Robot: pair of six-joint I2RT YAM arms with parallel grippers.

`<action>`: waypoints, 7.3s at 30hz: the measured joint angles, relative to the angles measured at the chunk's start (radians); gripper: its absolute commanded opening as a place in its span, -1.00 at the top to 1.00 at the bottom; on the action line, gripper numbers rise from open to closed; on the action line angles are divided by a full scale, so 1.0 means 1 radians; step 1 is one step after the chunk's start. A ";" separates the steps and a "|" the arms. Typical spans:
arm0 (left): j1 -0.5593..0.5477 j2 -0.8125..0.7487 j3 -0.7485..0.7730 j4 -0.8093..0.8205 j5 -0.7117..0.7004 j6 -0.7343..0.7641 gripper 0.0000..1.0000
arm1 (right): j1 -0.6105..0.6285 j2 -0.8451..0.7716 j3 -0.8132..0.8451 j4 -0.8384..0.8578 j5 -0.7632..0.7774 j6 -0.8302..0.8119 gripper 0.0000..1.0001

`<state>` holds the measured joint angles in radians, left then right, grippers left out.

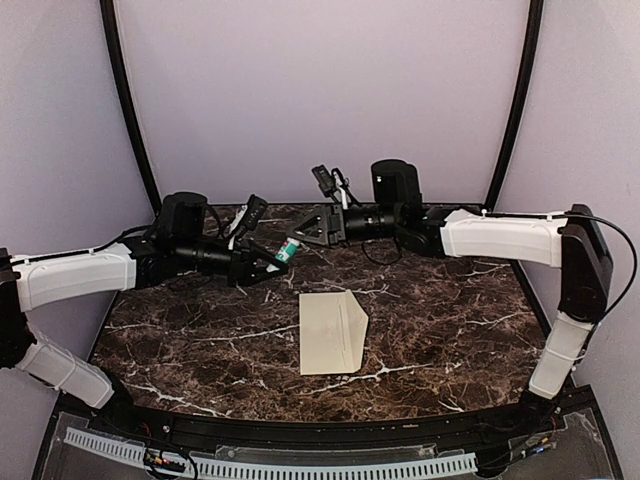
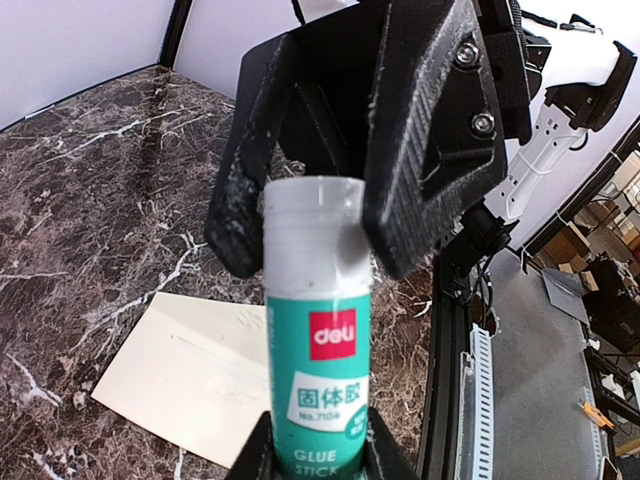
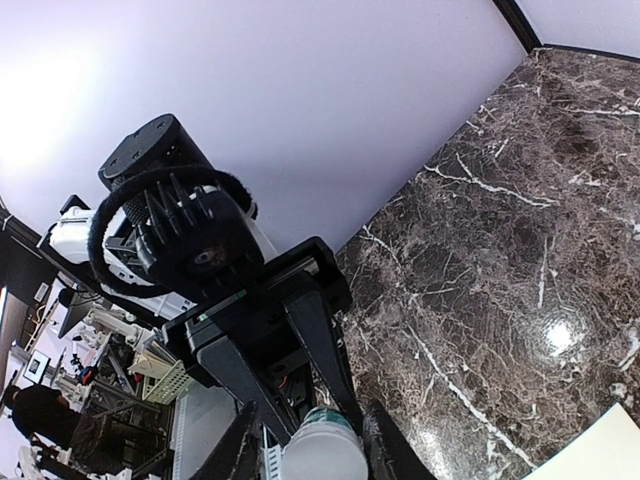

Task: Place the letter into the envelope and seal it
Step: Open the solid glue cap from the solid glue, then place the solid glue cap at the center of the board, then unscrew the solid glue.

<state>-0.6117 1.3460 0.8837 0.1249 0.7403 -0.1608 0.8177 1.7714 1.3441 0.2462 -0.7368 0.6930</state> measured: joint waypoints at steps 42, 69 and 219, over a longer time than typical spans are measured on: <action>-0.034 0.014 0.050 -0.022 -0.064 0.058 1.00 | -0.008 -0.071 -0.018 -0.092 0.095 -0.083 0.86; -0.043 0.027 0.058 -0.088 -0.080 0.071 1.00 | -0.106 -0.163 -0.042 -0.104 0.165 -0.095 0.86; -0.308 -0.097 0.032 0.244 -0.288 -0.186 -0.69 | 0.138 -0.428 -0.223 0.071 0.353 -0.247 1.00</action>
<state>-0.9195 1.2488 0.9161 0.3691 0.4522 -0.3470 0.9558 1.3437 1.1213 0.3172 -0.3836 0.4461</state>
